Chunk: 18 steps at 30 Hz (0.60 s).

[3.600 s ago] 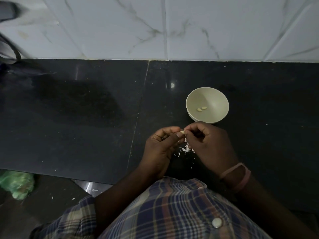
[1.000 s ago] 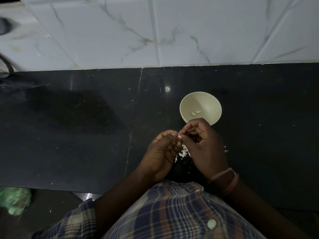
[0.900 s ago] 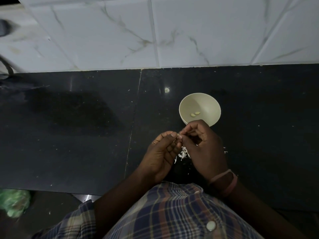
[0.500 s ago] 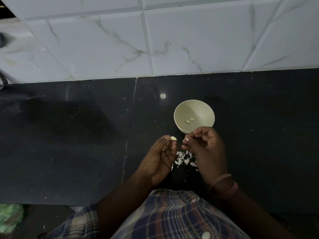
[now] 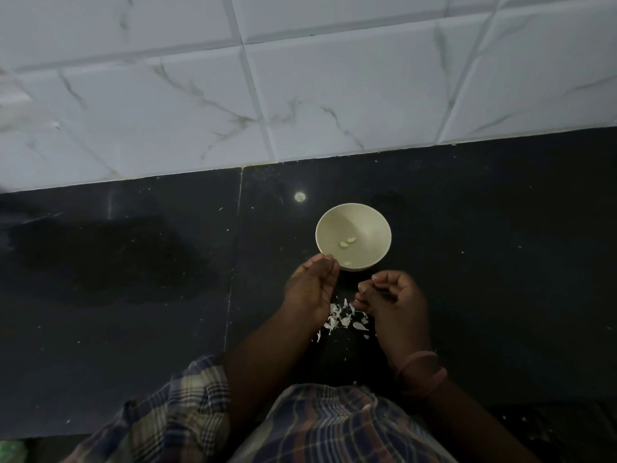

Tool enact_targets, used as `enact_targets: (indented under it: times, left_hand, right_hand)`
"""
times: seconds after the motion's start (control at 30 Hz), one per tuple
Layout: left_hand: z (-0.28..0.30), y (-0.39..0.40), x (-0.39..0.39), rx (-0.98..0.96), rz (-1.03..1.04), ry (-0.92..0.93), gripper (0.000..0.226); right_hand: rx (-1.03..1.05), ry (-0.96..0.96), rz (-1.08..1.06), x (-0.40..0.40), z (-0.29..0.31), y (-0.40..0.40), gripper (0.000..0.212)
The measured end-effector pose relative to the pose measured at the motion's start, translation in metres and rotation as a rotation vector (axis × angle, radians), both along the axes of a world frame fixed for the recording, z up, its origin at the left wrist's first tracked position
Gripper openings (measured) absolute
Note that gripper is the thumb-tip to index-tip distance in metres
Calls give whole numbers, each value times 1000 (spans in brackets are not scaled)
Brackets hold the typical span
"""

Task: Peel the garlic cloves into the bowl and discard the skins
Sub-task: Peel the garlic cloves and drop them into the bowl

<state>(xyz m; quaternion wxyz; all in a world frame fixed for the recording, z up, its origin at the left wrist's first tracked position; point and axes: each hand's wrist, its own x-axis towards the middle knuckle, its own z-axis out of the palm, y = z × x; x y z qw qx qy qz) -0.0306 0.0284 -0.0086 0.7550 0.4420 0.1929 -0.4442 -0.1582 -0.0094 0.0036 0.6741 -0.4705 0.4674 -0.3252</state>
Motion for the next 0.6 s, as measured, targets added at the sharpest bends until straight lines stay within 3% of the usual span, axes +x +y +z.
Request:
enact_targets:
  times: [0.13, 0.27, 0.37, 0.43, 0.5, 0.6]
  left_hand:
    - [7, 6, -5, 78, 9, -63, 12]
    - [8, 31, -21, 244, -180, -19, 20]
    - [17, 43, -18, 216, -276, 51, 23]
    - [18, 47, -9, 213, -202, -5, 32]
    - [17, 52, -3, 205, -102, -44, 36]
    - [19, 52, -12, 267, -237, -1, 35]
  right_hand:
    - [-120, 109, 57, -1, -14, 7, 7]
    - [-612, 370, 304, 0, -19, 23, 30]
    - [-784, 415, 603, 8, -27, 43, 42]
    - [-772, 585, 661, 8, -41, 50, 45]
    - [-706, 703, 560, 3, -44, 46, 51]
    - [-696, 536, 492, 3, -28, 49, 39]
